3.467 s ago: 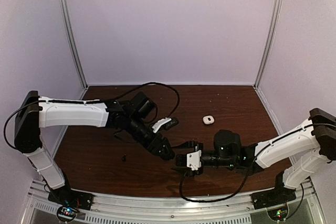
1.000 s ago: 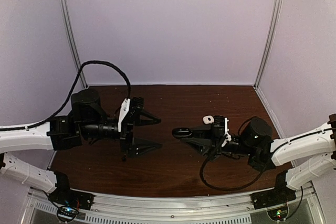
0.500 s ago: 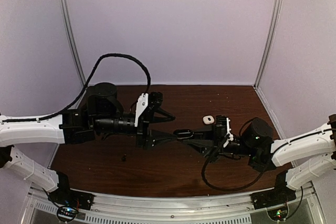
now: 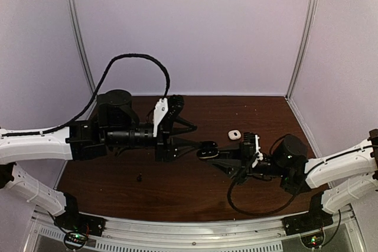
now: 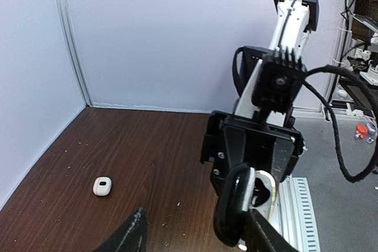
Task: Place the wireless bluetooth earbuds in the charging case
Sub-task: Open the charging case.
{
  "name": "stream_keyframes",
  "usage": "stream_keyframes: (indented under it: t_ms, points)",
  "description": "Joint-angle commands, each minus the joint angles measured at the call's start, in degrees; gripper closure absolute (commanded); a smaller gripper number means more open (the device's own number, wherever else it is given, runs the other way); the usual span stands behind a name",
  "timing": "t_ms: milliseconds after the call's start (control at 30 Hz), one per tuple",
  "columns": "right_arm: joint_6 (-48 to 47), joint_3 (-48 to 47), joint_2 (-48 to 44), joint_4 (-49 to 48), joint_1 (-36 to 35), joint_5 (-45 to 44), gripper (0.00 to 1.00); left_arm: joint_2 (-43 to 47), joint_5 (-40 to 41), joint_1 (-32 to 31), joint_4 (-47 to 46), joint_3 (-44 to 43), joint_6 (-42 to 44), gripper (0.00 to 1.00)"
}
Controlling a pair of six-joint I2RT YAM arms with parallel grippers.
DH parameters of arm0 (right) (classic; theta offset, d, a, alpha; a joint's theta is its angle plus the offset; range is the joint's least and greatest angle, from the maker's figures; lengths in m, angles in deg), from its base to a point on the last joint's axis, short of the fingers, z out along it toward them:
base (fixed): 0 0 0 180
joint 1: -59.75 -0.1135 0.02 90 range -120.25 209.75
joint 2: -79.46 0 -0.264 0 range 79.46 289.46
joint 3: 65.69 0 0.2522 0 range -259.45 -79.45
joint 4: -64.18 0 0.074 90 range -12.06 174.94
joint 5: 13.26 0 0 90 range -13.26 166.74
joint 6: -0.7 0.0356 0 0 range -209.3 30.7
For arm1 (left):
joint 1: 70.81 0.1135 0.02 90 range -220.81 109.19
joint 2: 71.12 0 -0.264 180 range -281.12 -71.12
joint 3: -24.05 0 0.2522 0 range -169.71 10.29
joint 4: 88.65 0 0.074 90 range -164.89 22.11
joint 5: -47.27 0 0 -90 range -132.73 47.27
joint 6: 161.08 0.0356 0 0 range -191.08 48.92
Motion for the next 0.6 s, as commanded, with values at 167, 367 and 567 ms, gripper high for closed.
stream_keyframes:
  t_ms: [167, 367, 567]
  points:
    - [1.0, 1.9, -0.6, -4.0, -0.3, 0.5, 0.98, 2.2, 5.7, 1.1, -2.3, -1.1, -1.7, 0.43]
    - [1.7, 2.9, -1.5, -5.1, -0.2, -1.0, 0.98, 4.0, 3.4, 4.5, -2.1, 0.9, -5.0, 0.39]
    - [2.4, 4.8, -3.3, -5.9, 0.2, -2.8, 0.98, 4.1, 1.8, 16.0, 0.9, 2.9, -14.9, 0.39]
